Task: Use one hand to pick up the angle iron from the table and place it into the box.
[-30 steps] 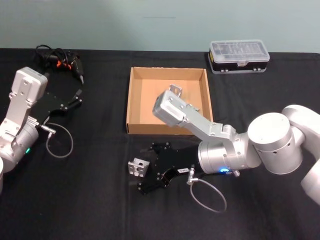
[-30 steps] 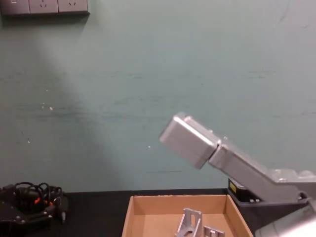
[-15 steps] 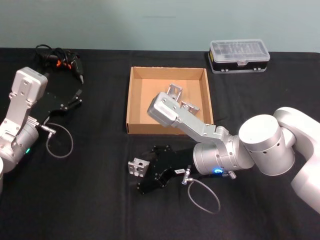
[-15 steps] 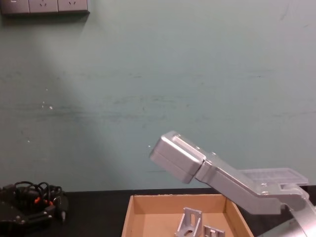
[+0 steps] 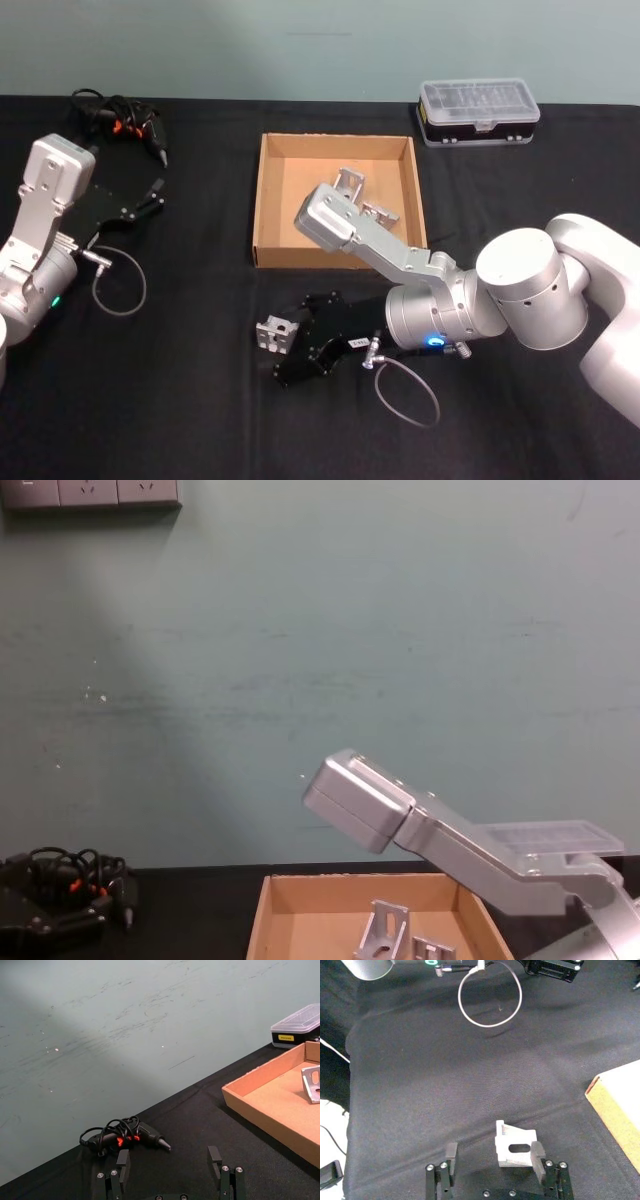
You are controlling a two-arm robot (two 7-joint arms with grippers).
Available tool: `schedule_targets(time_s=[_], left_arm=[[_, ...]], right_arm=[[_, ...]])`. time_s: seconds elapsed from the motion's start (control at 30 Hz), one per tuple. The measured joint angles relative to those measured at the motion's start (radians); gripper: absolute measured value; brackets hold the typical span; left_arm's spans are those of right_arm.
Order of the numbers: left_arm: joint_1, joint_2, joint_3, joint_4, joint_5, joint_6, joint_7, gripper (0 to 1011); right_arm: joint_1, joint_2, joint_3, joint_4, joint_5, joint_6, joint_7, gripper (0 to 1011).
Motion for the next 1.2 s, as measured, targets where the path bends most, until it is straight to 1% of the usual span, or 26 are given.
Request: schedule_targets(time_s=[0.07, 0.13, 0.23, 0.3, 0.4, 0.43, 0.47, 0.5, 0.53, 0.6, 0.63, 0.7, 0.73, 0.83, 0.87, 0.97, 1.2], left_arm=[[0.0, 0.0, 0.0, 0.0, 0.0, 0.0, 0.0, 1011], [0.0, 0.0, 0.0, 0.0, 0.0, 0.0, 0.0, 1011], [0.0, 0.0, 0.0, 0.0, 0.0, 0.0, 0.0, 1011], [0.0, 0.0, 0.0, 0.0, 0.0, 0.0, 0.0, 1011], [0.0, 0.0, 0.0, 0.0, 0.0, 0.0, 0.0, 1011], [0.0, 0.0, 0.0, 0.0, 0.0, 0.0, 0.0, 1011], [0.0, 0.0, 0.0, 0.0, 0.0, 0.0, 0.0, 1011], [0.0, 0.0, 0.0, 0.0, 0.0, 0.0, 0.0, 1011], [0.0, 0.0, 0.0, 0.0, 0.0, 0.0, 0.0, 1011], [0.0, 0.0, 0.0, 0.0, 0.0, 0.0, 0.0, 1011], [0.0, 0.0, 0.0, 0.0, 0.0, 0.0, 0.0, 1011], [0.0, 0.0, 0.0, 0.0, 0.0, 0.0, 0.0, 1011], [0.0, 0.0, 0.0, 0.0, 0.0, 0.0, 0.0, 1011], [0.0, 0.0, 0.0, 0.0, 0.0, 0.0, 0.0, 1011], [0.0, 0.0, 0.0, 0.0, 0.0, 0.0, 0.0, 1011], [0.0, 0.0, 0.0, 0.0, 0.0, 0.0, 0.0, 1011], [0.0, 0.0, 0.0, 0.0, 0.0, 0.0, 0.0, 1011]], right_arm=[[0.0, 0.0, 0.0, -0.001, 0.0, 0.0, 0.0, 909], [0.0, 0.0, 0.0, -0.001, 0.0, 0.0, -0.001, 841], [0.0, 0.001, 0.0, -0.002, 0.0, 0.001, -0.002, 771], [0.0, 0.001, 0.0, -0.002, 0.0, 0.001, -0.002, 696], [0.0, 0.001, -0.001, -0.003, -0.001, 0.001, -0.003, 634], [0.0, 0.001, -0.001, -0.003, -0.001, 0.001, -0.003, 575], [0.0, 0.001, -0.001, -0.003, -0.001, 0.001, -0.003, 557], [0.0, 0.001, -0.001, -0.003, -0.001, 0.001, -0.003, 489], [0.0, 0.001, -0.001, -0.004, -0.001, 0.002, -0.003, 481], [0.0, 0.001, -0.001, -0.004, -0.001, 0.002, -0.003, 430], [0.0, 0.001, -0.001, -0.004, -0.001, 0.002, -0.003, 369], [0.0, 0.001, -0.001, -0.004, -0.001, 0.002, -0.004, 332], [0.0, 0.001, -0.001, -0.004, -0.001, 0.002, -0.004, 274], [0.0, 0.001, -0.001, -0.005, -0.002, 0.002, -0.004, 208], [0.0, 0.001, -0.001, -0.005, -0.002, 0.002, -0.004, 152], [0.0, 0.001, -0.001, -0.005, -0.002, 0.002, -0.004, 98], [0.0, 0.001, -0.001, -0.005, -0.002, 0.002, -0.005, 86]])
